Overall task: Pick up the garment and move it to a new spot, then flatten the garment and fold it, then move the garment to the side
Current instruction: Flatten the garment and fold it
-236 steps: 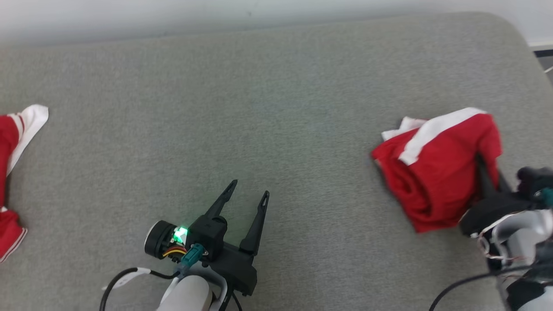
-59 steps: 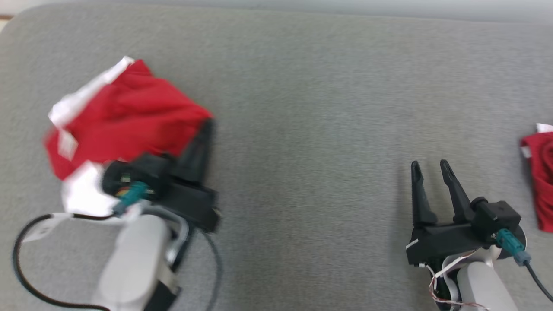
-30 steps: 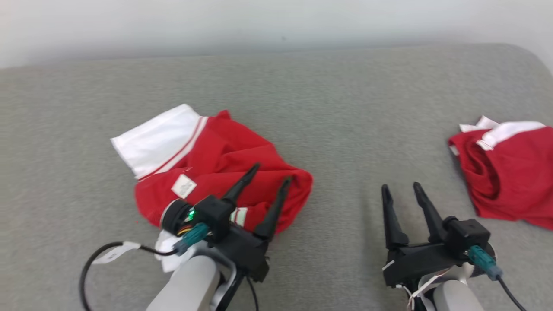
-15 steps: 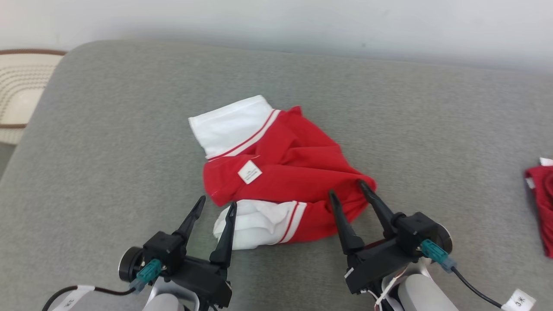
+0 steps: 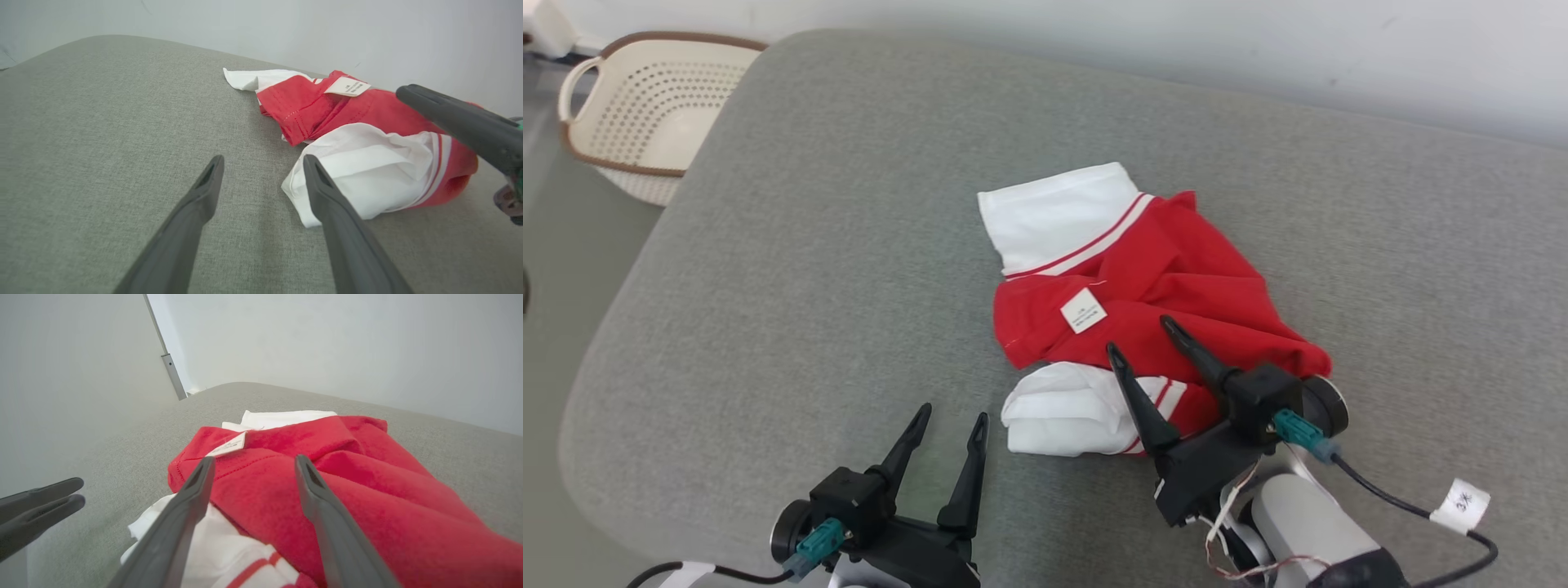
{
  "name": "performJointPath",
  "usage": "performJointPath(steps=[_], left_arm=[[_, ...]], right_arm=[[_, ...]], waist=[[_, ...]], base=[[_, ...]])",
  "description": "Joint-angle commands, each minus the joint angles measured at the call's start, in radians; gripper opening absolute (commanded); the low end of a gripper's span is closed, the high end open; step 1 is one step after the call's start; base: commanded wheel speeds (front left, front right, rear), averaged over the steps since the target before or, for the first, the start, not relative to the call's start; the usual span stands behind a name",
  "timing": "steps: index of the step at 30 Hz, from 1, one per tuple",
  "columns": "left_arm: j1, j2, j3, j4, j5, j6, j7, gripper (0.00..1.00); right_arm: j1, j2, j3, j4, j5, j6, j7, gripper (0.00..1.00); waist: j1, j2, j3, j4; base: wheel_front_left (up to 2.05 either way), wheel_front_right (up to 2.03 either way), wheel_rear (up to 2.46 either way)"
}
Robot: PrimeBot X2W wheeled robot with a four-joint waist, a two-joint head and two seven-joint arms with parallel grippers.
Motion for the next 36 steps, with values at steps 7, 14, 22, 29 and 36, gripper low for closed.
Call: performJointPath(steps=[7, 14, 22, 29, 36], left_arm=[[0.01, 0.001, -0.021, -0.009, -0.027, 0.016, -0.001, 1.0], [0.021, 0.001, -0.033, -0.014, -0.041, 0.026, -0.001, 1.0], [0.017, 0.001, -0.044, -0.017, -0.052, 0.034, -0.001, 1.0], [0.018, 0.001, -0.045, -0.011, -0.053, 0.033, -0.001, 1.0], [-0.003, 0.001, -0.052, -0.034, -0.046, 0.028, -0.001, 1.0]], right_arm=[[-0.086, 0.005, 0.007, 0.103, 0.002, -0.001, 0.0, 1.0], [-0.129, 0.019, 0.001, 0.172, 0.031, -0.001, 0.0, 1.0], [-0.166, 0.032, -0.023, 0.209, 0.032, -0.001, 0.0, 0.0], [-0.177, 0.038, -0.053, 0.186, 0.03, -0.001, -0.001, 0.0], [-0.196, 0.053, -0.019, 0.027, 0.061, -0.001, -0.001, 0.0]], waist=[[0.0, 0.0, 0.027, 0.082], [0.0, 0.0, 0.038, 0.111], [0.0, 0.0, 0.047, 0.127], [0.0, 0.0, 0.042, 0.129], [0.0, 0.0, 0.031, 0.112]], base=[[0.0, 0.0, 0.0], [0.0, 0.0, 0.0], [0.0, 0.0, 0.0], [0.0, 0.0, 0.0], [0.0, 0.0, 0.0]])
